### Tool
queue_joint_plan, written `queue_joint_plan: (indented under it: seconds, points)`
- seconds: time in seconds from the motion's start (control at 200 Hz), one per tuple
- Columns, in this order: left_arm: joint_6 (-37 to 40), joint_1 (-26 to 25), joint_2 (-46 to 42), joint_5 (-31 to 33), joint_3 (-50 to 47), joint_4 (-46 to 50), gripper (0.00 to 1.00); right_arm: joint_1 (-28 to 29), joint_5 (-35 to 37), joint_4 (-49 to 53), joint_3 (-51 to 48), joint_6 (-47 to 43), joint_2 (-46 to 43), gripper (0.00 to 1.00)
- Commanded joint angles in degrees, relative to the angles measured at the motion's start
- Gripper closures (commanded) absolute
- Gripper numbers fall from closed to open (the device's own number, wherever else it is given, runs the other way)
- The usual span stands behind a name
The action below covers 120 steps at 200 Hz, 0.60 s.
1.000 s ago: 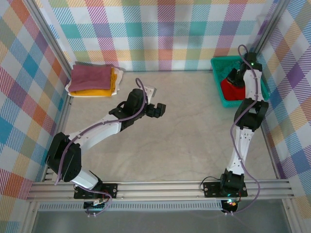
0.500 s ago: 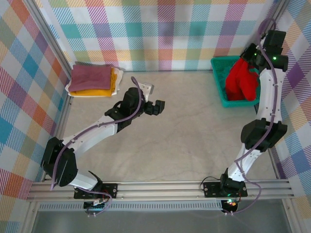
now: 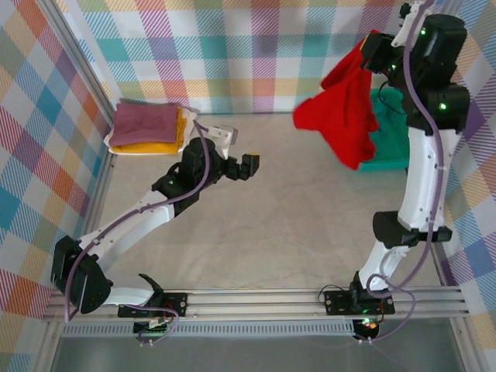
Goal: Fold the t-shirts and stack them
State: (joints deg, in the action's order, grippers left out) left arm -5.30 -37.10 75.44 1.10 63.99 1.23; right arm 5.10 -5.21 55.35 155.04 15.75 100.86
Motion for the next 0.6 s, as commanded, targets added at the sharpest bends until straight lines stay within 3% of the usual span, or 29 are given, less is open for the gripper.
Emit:
queue_joint_plan:
  seconds: [0.0, 0.24, 0.355, 0.41, 0.465, 0.555, 0.595]
  points:
    - [0.53, -0.43, -4.17, -1.39, -1.16, -3.04, 0.0, 3.67, -0.59, -4.02, -1.91, -1.08, -5.4, 1.0]
    - [2.35, -0.43, -8.73, -4.01, -6.98, -7.9, 0.04, 11.61, 0.14, -10.98, -18.2, 3.65, -11.1, 1.0]
    - [3.34, -0.34, -7.87, -4.28, -9.21, -10.22, 0.1, 12.77, 0.62, -20.2, -36.03, 9.22, -14.22, 1.0]
    - [3.84, -0.26, -6.91, -4.1, -9.68, -10.06, 0.22, 12.77, 0.81, -24.75, -44.9, 12.5, -14.86, 1.0]
    - [4.39, -0.02, -6.13, -5.4, -11.05, -11.56, 0.28, 12.8, 1.45, -26.69, -50.71, 15.28, -13.79, 1.0]
    - [5.22, 0.51, -3.88, -6.36, -13.02, -13.01, 0.65, 12.76, 1.28, -29.91, -57.08, 17.65, -10.52, 0.75]
    - [4.77, 1.13, -2.57, -5.39, -13.61, -12.93, 0.73, 12.81, 1.41, -30.19, -58.29, 17.91, -8.56, 0.68]
